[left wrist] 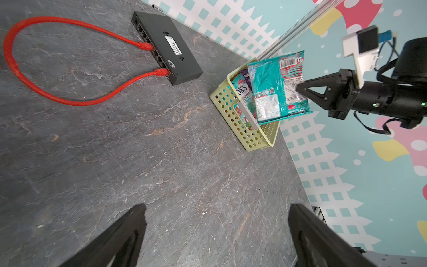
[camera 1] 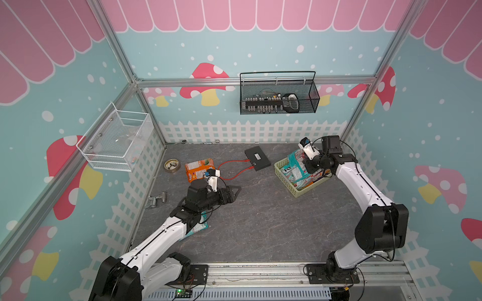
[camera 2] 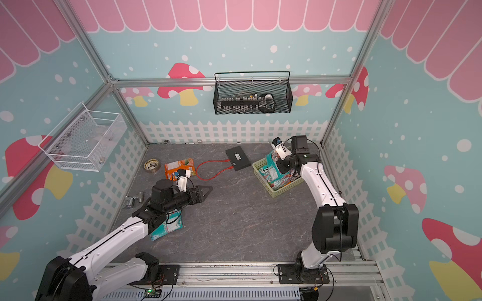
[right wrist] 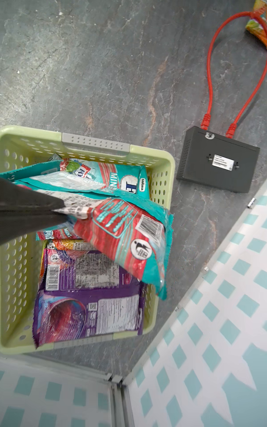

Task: Put the candies in the basket
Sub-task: Place the candy in the basket.

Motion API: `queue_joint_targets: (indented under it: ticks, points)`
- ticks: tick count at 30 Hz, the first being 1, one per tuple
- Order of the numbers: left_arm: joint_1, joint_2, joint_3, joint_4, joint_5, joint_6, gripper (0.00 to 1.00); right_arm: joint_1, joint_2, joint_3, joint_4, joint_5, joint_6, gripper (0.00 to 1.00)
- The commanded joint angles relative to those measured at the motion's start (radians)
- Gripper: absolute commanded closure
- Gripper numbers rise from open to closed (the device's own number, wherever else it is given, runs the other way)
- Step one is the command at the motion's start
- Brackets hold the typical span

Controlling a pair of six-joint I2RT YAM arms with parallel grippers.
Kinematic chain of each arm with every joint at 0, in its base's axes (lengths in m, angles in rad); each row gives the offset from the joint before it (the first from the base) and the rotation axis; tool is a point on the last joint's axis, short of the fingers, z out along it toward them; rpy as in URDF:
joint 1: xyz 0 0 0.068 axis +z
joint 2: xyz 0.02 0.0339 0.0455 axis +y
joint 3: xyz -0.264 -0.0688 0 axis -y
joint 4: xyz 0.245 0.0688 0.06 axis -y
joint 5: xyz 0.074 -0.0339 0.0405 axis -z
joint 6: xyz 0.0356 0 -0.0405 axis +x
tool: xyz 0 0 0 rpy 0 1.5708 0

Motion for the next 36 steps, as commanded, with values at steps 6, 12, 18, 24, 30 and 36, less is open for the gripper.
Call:
queue_joint_targets:
  ticks: [6, 12, 18, 24, 30, 36]
  points:
    - [-0.004, 0.011, 0.023, -0.01, -0.029, 0.016, 0.01, -0.016, 0.133, 0.033, -0.037, -0.125, -0.086, 1.0]
    - [-0.004, 0.03, 0.028, -0.011, -0.029, 0.018, 0.01, -0.016, 0.195, 0.042, 0.012, -0.07, -0.055, 0.88]
    - [-0.002, 0.031, 0.024, -0.013, -0.051, 0.018, 0.01, -0.017, 0.217, 0.042, 0.044, 0.037, -0.016, 0.68]
    - [-0.003, 0.03, 0.023, -0.021, -0.061, 0.02, 0.01, -0.019, 0.196, 0.03, 0.088, 0.107, 0.042, 0.58]
    - [-0.003, 0.03, 0.003, -0.032, -0.151, 0.004, 0.01, -0.016, 0.148, -0.075, 0.258, 0.134, 0.157, 0.57]
    - [-0.002, 0.043, 0.008, -0.098, -0.295, -0.031, 0.01, -0.013, 0.166, -0.142, 0.295, 0.099, 0.195, 0.67]
